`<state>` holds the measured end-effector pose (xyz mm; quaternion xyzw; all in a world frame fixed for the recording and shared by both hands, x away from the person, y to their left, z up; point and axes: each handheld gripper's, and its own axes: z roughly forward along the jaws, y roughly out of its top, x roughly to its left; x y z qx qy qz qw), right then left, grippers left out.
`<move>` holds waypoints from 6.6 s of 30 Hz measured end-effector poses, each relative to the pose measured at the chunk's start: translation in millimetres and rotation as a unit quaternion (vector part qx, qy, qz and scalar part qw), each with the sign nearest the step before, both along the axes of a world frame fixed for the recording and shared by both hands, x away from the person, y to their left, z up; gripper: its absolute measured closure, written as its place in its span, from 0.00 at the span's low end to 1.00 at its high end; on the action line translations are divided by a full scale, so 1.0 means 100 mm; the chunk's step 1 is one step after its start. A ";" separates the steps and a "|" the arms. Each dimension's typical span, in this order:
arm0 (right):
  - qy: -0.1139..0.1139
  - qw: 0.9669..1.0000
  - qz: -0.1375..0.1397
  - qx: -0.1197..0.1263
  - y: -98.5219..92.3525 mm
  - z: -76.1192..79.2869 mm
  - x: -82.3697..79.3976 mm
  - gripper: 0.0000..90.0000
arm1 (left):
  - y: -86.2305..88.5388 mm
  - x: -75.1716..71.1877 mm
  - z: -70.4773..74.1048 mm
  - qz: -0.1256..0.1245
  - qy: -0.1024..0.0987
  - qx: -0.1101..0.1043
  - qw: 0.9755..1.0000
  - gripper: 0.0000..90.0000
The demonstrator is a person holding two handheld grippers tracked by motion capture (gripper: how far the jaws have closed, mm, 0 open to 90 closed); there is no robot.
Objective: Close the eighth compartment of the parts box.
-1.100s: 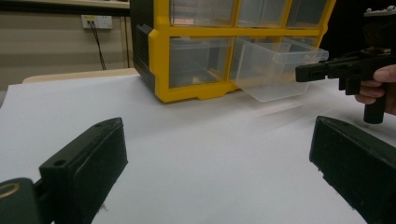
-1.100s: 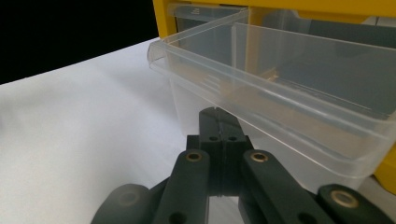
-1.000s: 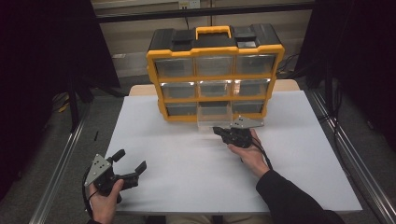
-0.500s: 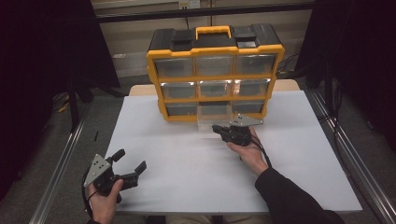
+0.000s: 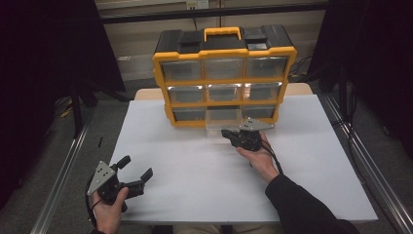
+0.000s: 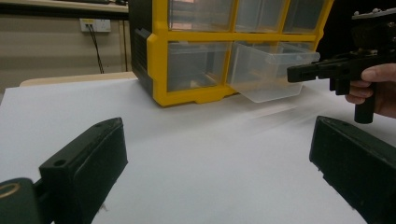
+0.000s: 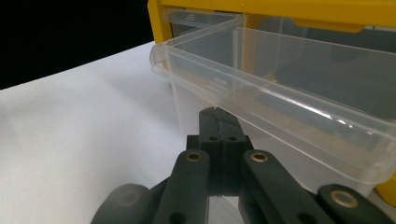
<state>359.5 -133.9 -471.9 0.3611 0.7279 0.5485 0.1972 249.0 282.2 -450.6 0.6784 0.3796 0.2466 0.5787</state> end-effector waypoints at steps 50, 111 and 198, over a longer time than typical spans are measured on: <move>0.005 1.000 -0.030 0.000 0.01 0.01 0.24 1.00 | 0.01 0.00 0.00 0.004 -0.002 0.002 1.000 0.04; 0.011 0.999 -0.050 0.012 0.10 -0.03 0.45 1.00 | 0.01 0.00 0.00 0.004 -0.001 0.002 1.000 0.04; 0.020 0.997 -0.079 0.013 0.04 -0.09 0.65 1.00 | -0.03 0.05 -0.01 0.007 0.004 -0.011 1.000 0.04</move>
